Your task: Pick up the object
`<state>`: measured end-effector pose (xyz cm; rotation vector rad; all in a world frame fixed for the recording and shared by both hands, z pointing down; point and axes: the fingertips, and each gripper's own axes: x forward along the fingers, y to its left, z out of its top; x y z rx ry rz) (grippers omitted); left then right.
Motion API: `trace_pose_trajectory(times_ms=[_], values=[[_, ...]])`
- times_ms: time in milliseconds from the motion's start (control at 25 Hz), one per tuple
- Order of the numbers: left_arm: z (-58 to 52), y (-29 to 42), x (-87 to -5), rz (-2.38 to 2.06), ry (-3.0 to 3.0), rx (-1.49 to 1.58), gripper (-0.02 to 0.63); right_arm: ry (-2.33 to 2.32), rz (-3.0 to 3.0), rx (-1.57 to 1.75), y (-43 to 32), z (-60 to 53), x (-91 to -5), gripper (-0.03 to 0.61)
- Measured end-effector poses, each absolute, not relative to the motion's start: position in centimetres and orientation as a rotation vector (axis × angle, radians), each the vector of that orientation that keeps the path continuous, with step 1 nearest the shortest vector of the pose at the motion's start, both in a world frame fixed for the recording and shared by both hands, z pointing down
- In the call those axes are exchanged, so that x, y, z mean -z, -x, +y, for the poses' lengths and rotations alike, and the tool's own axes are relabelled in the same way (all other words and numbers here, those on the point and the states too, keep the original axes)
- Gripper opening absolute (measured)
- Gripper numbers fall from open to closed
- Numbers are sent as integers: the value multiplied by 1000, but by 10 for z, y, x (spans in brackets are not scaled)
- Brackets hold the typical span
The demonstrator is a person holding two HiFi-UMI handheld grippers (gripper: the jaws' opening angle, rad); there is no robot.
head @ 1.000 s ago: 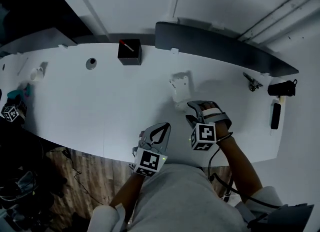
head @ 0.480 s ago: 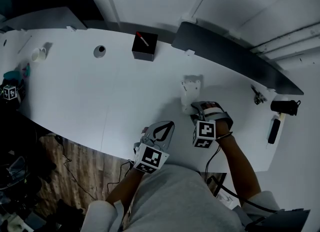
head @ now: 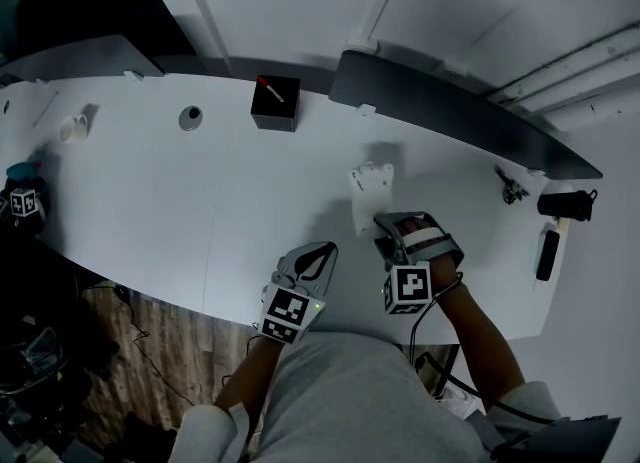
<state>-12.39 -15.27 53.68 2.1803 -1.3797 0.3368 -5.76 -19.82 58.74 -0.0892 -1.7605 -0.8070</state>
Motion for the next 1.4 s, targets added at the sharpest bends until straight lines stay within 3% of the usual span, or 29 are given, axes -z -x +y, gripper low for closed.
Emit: trace_pose_trajectory(times_ms=[120,400,600,680,800,1120,1240,1400], values=[[-157,135,-525,-1339,-2152,-211,124,56,-1797,944,64,-192,-558,193],[-177,134,-474,-1167,-2164,73,168,83,-1867,1268,76,-158,-505,193],[-178,113,-459,-990,-2136,203,239,150,-1906,1416,81,-134,-487,193],[-178,109,-453,-974,-2163,215,236,166,-1918,1439,82,-127,-483,193],[-176,107,-449,-1025,-2225,158,159,169,-1919,1443,80,-122,-485,195],[-179,124,-443,-1229,-2249,130,149,95,-1952,1445,82,-124,-474,202],[-182,147,-440,-1373,-2256,92,147,-35,-2147,1165,72,-132,-462,188],[-179,156,-426,-1488,-2354,16,146,-283,-2522,330,64,-159,-438,173]])
